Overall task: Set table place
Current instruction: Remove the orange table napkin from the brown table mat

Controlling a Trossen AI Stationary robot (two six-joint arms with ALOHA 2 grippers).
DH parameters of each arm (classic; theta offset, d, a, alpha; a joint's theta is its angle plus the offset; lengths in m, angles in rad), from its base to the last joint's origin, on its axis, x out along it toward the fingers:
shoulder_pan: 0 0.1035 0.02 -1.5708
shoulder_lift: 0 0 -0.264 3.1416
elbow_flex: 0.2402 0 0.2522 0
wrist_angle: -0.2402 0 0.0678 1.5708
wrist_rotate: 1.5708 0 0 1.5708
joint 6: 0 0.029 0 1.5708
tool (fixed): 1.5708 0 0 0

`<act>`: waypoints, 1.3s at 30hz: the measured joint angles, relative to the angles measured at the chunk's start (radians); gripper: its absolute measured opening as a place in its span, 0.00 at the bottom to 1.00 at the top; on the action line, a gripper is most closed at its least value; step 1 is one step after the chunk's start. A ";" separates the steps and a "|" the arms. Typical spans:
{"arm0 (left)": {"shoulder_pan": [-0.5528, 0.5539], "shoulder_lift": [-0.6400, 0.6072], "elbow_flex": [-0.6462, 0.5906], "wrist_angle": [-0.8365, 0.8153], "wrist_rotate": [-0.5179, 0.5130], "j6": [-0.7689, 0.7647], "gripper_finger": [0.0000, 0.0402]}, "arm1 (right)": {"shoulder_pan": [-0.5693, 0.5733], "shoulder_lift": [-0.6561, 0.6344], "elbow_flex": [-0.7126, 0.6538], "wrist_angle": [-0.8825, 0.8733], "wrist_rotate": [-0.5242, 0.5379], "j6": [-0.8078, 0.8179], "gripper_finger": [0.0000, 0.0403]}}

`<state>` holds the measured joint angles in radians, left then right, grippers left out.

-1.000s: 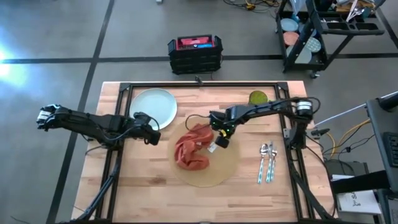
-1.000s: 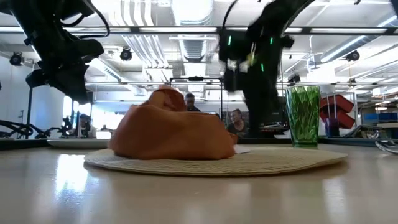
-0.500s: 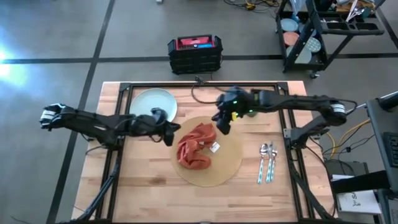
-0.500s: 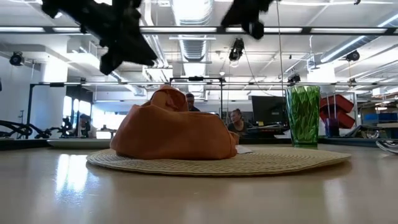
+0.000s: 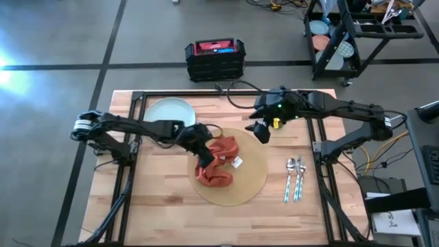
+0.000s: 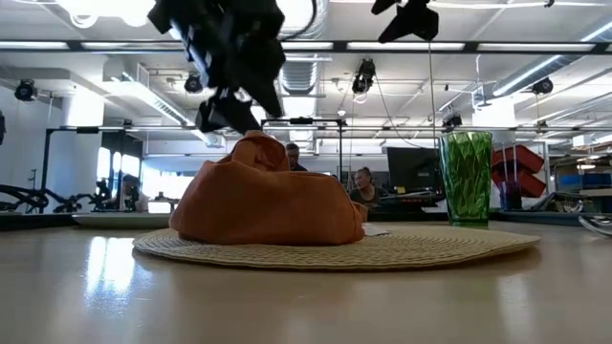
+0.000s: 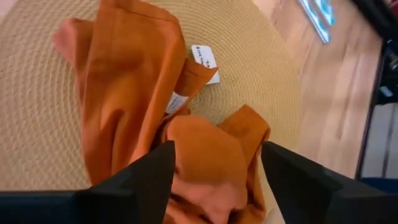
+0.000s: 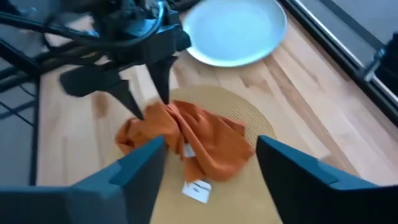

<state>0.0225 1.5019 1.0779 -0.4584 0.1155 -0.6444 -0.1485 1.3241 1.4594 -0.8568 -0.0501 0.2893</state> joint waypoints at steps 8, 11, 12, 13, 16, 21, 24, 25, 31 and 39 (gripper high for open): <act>0.013 0.133 0.021 -0.083 0.027 -0.004 0.48 | 0.018 0.006 -0.001 -0.005 -0.001 -0.023 0.74; 0.013 0.150 0.020 -0.102 0.053 -0.050 0.44 | 0.018 0.005 -0.001 -0.005 -0.001 -0.045 0.73; 0.016 0.154 0.020 -0.104 0.083 -0.072 0.41 | 0.017 0.005 -0.001 -0.005 0.000 -0.055 0.72; 0.018 0.156 0.020 -0.102 0.109 -0.088 0.36 | 0.017 0.005 -0.001 -0.005 0.007 -0.066 0.71; 0.019 0.154 0.031 -0.102 0.152 -0.099 0.12 | 0.017 0.005 -0.001 0.002 0.066 -0.087 0.67; 0.009 0.111 0.097 -0.165 0.194 -0.098 0.01 | 0.001 0.007 -0.001 0.002 0.088 -0.120 0.54; -0.011 0.048 0.169 -0.359 0.174 -0.097 0.00 | -0.008 0.018 -0.001 -0.001 0.079 -0.156 0.45; -0.021 0.023 0.200 -0.451 0.155 -0.097 0.00 | -0.009 0.022 -0.002 -0.005 0.067 -0.181 0.41; -0.095 -0.152 0.372 -0.933 0.080 -0.241 0.00 | -0.009 0.078 -0.006 0.028 0.015 -0.250 0.23; -0.235 -0.295 0.341 -1.011 0.066 -0.616 0.00 | -0.009 0.172 -0.007 0.157 -0.032 -0.273 0.06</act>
<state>-0.2127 1.2068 1.4190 -1.4690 0.1816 -1.2603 -0.1577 1.4961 1.4525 -0.6994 -0.0822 0.0167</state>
